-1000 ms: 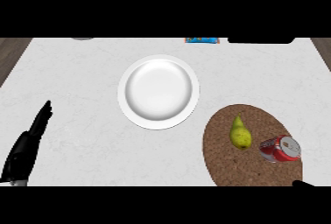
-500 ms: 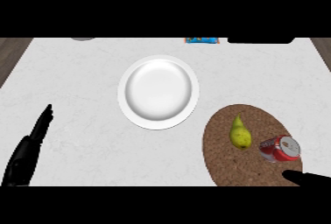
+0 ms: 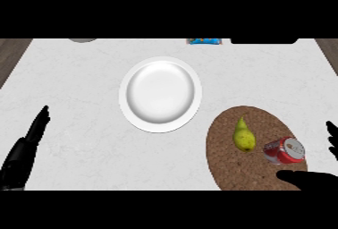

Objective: Pick the can from the placemat and place it in the plate

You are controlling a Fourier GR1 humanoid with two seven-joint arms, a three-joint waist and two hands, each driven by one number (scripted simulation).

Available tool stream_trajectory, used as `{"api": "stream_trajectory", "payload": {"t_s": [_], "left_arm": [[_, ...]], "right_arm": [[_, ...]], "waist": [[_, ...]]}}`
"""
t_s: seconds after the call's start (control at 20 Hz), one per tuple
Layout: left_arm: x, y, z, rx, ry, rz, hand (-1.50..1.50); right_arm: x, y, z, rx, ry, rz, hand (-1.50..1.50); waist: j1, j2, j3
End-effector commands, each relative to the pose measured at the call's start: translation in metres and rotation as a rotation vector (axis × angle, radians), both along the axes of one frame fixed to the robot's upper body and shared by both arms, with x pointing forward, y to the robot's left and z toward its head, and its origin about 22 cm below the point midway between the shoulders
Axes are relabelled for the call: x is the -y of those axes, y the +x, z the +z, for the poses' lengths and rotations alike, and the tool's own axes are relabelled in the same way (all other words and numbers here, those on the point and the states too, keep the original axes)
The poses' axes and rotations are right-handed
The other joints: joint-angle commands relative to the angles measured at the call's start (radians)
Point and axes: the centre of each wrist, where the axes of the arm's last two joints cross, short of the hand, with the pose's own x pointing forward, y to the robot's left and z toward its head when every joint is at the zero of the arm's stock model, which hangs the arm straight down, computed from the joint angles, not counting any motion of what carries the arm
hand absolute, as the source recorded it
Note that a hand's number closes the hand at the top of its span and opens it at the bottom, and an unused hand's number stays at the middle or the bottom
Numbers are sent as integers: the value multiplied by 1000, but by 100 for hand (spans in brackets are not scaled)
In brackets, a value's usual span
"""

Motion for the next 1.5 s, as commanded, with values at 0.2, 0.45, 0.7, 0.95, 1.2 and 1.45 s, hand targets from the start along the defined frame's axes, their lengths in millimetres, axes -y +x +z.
{"api": "stream_trajectory", "payload": {"t_s": [0.2, 0.45, 0.7, 0.95, 1.2, 1.45], "left_arm": [[1, -3, 0, -16, -1, 0, 0], [-4, -5, 3, -10, -10, 9, 0], [11, 9, 6, -5, 3, 1, 0], [19, 5, 2, -12, 6, 22, 0], [-2, -3, -20, -5, 7, 3, 0], [15, 22, 7, 24, -1, -81, 0]], "right_arm": [[-2, 7, 14, -82, 22, 55, -150], [7, 10, -10, -88, 26, 50, -150], [-10, 32, -56, -97, 30, 68, -150], [1, 16, -46, -1, 34, 58, 150], [2, 25, -54, 6, 12, 81, 150], [0, 80, -20, 42, -269, 476, 150]], "waist": [[-2, -1, 0], [-3, -1, 0], [0, 0, 0], [-5, -1, 0], [-3, 0, 0], [111, 27, 2]]}}
